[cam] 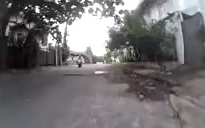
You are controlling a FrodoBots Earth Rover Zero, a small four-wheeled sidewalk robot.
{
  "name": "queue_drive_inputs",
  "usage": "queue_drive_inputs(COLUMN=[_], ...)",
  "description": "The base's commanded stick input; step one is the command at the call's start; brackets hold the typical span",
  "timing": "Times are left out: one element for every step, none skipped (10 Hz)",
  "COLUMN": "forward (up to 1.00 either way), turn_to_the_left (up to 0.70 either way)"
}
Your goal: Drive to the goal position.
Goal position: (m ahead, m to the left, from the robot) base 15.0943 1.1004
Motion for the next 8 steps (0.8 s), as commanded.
queue_drive_inputs(forward=[1.0, 1.0, 1.0, 1.0, 1.0, 1.0, 1.0, 1.0], turn_to_the_left=[0.03, 0.03, 0.03, 0.03, 0.03, 0.03, 0.03, 0.03])
